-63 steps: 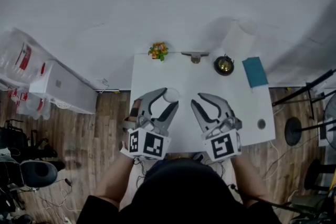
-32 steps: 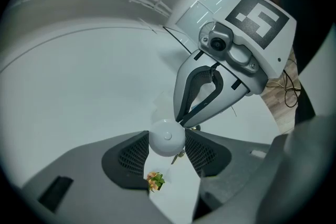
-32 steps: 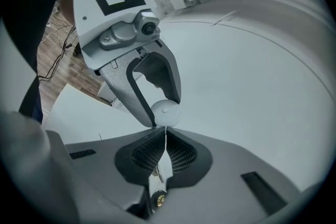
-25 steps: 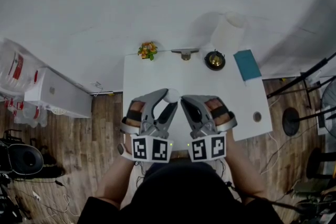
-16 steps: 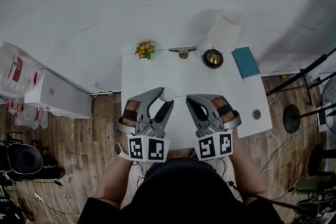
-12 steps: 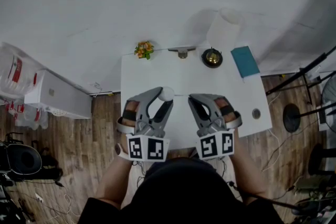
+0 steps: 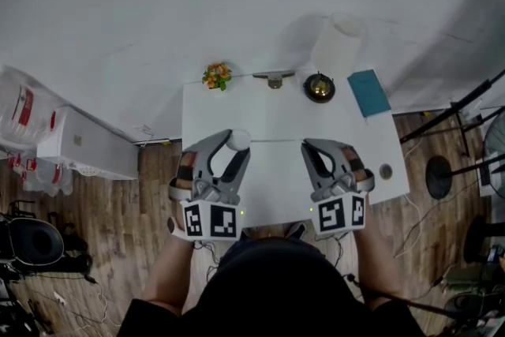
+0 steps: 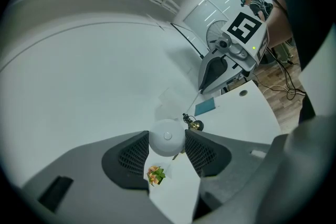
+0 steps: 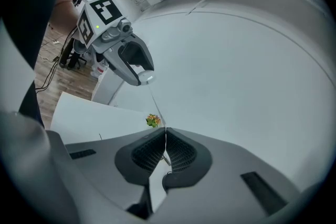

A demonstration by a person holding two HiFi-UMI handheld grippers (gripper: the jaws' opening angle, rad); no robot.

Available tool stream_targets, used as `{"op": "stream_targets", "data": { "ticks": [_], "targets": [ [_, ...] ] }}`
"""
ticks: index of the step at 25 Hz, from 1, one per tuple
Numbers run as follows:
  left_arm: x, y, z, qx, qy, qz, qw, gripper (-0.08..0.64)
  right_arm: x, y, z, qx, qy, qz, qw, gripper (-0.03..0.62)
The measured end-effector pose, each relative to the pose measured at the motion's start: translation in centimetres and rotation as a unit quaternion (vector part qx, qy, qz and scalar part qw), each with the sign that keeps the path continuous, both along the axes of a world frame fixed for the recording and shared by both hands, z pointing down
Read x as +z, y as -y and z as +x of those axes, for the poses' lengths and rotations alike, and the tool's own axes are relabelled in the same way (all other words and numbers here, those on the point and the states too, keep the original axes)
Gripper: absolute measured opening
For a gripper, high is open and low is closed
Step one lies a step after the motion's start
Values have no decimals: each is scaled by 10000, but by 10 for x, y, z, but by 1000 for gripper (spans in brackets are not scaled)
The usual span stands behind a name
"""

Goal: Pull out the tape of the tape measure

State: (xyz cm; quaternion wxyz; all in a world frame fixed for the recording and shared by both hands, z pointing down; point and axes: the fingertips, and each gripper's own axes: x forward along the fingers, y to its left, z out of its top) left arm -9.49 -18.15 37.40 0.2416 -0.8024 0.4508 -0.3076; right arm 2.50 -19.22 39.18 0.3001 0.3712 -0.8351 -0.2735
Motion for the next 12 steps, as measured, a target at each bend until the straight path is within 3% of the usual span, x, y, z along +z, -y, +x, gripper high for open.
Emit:
{"op": "stream_targets", "data": {
  "ticks": [5, 12],
  "targets": [
    [-2, 4, -19, -188, -59, -14, 9998, 213, -2, 12, 24, 424, 250, -120, 9987, 9],
    [-3, 1, -18, -155, -47, 32, 9999, 213, -3, 12, 38, 590, 398, -135, 9974, 9]
  ]
}}
